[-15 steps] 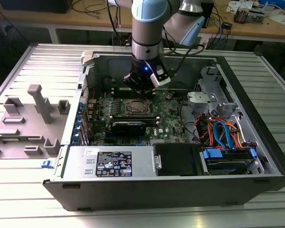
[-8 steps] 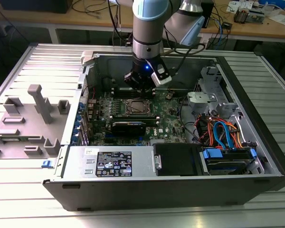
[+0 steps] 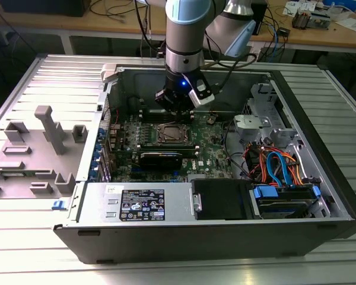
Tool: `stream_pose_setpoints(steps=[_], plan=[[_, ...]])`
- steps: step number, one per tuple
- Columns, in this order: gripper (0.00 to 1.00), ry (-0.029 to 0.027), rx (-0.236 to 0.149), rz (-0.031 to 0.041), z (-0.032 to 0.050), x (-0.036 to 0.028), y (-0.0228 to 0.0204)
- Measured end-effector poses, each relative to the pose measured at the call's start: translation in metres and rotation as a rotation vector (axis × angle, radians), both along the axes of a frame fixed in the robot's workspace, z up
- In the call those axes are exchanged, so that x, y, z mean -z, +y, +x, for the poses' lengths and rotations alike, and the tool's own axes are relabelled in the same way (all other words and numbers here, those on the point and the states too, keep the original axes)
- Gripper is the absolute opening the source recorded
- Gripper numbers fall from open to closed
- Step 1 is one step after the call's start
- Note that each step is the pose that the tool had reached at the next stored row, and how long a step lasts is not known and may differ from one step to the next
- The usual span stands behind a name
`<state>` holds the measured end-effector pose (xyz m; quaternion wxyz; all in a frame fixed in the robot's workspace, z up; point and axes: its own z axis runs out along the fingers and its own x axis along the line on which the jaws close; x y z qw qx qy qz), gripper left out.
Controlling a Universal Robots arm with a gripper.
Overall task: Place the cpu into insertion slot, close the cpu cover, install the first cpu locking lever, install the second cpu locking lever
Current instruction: 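Install the first cpu locking lever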
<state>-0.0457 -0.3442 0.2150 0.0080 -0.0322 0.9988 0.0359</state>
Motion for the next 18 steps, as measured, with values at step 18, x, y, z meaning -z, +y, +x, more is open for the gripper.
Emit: stream_pose_setpoints(steps=[18], plan=[[0.11, 0.0001, 0.0, 0.0, 0.0001, 0.0102, -0.0007]])
